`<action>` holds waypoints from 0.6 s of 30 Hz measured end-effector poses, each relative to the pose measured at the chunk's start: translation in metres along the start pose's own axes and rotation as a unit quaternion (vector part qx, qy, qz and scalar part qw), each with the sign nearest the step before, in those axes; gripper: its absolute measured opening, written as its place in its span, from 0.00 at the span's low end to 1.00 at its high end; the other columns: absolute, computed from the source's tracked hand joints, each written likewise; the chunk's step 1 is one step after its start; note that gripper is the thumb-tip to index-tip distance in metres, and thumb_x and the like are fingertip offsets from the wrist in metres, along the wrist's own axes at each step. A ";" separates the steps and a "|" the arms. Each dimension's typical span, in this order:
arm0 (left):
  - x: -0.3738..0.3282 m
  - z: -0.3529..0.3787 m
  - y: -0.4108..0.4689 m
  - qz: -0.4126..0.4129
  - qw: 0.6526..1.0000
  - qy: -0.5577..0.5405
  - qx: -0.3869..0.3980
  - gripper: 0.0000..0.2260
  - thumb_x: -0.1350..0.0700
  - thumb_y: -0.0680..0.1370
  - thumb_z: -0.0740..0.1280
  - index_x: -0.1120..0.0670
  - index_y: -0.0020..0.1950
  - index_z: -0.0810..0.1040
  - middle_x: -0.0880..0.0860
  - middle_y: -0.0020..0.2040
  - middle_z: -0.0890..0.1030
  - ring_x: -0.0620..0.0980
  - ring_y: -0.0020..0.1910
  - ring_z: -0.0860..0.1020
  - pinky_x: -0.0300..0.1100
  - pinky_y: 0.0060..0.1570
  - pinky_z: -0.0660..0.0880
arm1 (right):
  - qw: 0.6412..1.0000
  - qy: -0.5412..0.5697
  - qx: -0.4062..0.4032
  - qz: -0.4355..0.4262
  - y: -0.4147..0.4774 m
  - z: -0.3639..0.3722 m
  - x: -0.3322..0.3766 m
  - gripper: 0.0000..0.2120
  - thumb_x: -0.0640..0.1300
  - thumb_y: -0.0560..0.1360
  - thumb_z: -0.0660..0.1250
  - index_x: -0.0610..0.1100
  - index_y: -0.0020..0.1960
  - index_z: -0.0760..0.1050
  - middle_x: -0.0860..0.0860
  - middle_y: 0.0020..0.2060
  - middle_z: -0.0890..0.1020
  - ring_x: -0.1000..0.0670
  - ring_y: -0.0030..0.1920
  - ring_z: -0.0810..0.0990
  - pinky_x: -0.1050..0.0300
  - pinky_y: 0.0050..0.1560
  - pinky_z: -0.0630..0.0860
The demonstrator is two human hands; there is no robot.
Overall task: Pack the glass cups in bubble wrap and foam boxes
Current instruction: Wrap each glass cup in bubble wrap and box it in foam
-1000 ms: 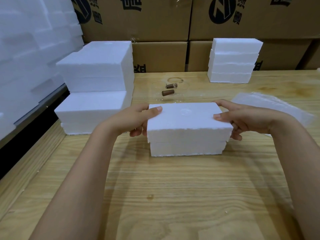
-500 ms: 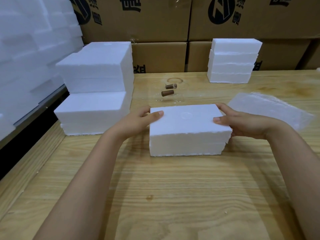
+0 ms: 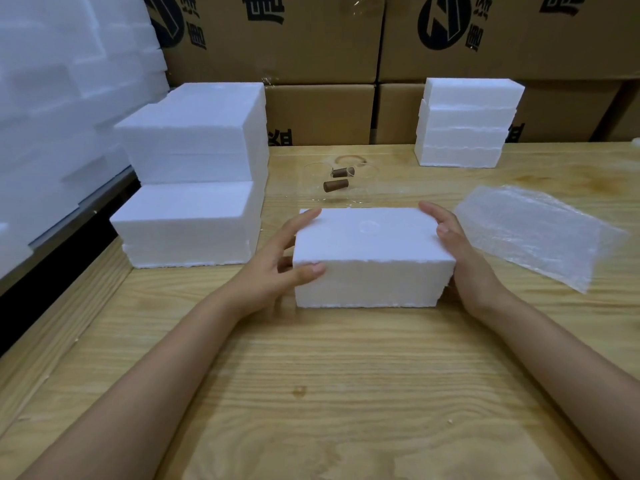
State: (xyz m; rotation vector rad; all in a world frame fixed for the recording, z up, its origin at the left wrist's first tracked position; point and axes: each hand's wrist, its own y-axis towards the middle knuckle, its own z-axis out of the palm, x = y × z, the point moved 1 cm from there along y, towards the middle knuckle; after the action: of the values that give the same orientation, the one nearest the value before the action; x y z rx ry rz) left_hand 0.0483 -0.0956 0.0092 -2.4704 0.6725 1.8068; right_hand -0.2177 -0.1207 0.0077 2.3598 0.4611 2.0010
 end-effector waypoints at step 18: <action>0.008 -0.011 0.001 -0.033 0.993 0.100 0.058 0.43 0.60 0.70 0.76 0.33 0.71 0.53 0.17 0.56 0.66 0.25 0.55 0.73 0.21 0.50 0.68 | 0.980 -0.095 0.170 -0.028 -0.009 -0.035 -0.006 0.33 0.45 0.72 0.67 0.69 0.69 0.59 0.75 0.61 0.69 0.68 0.59 0.73 0.74 0.51 0.71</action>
State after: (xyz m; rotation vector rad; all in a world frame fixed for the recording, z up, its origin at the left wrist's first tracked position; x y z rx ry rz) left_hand 0.0600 -0.1017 0.0052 -2.5855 0.6736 1.4673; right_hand -0.2539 -0.1200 0.0061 2.6591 0.9139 1.7690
